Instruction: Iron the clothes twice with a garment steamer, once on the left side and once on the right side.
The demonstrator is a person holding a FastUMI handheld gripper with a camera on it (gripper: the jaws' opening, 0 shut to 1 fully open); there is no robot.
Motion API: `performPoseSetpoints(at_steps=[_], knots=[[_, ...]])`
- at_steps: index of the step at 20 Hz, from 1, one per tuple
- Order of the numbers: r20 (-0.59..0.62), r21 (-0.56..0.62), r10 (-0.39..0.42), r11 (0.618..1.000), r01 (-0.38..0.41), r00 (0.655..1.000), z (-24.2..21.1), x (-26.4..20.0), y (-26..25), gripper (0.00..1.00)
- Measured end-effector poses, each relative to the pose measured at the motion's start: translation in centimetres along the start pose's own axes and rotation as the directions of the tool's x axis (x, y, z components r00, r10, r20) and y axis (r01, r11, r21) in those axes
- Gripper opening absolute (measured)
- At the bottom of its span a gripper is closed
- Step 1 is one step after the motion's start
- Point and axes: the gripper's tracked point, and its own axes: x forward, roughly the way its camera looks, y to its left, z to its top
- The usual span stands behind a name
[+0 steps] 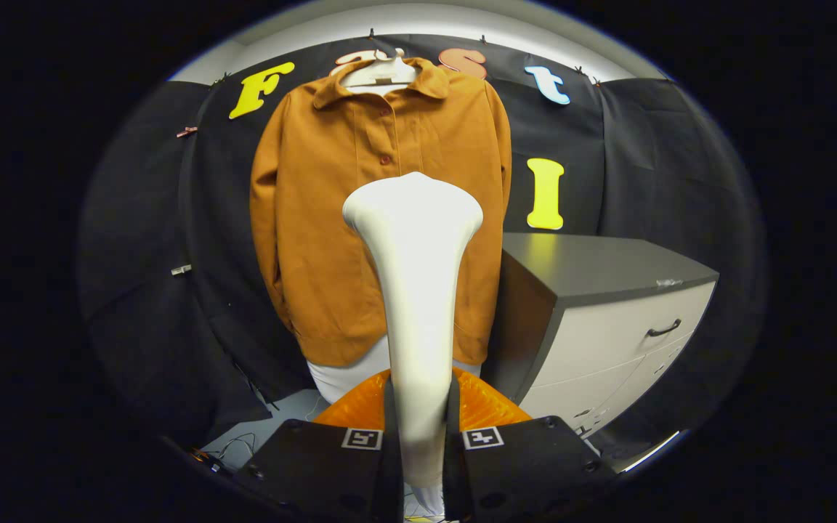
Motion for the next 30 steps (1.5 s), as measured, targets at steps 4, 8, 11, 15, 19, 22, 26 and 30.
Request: performPoseSetpoints(at_steps=[4, 8, 11, 15, 19, 22, 26, 30], knots=[[0.059, -0.017, 0.038, 0.999, -0.037, 0.998, 5.4, -1.5, 2.6, 0.25], [0.107, -0.050, 0.052, 0.998, -0.047, 0.993, 9.5, -0.8, 5.2, 0.25], [0.126, -0.055, 0.043, 0.998, -0.036, 0.991, 11.4, 0.6, 7.3, 0.25], [0.147, -0.065, 0.028, 0.998, -0.018, 0.989, 13.4, 3.4, 9.7, 0.25], [0.146, -0.068, 0.008, 0.998, 0.002, 0.989, 14.6, 6.6, 11.6, 0.25], [0.134, -0.070, -0.003, 0.997, 0.013, 0.991, 14.9, 8.9, 12.7, 0.25], [0.127, -0.066, -0.035, 0.997, 0.044, 0.991, 14.8, 11.4, 12.7, 0.25], [0.128, -0.060, -0.065, 0.996, 0.073, 0.990, 14.6, 13.6, 12.0, 0.25]])
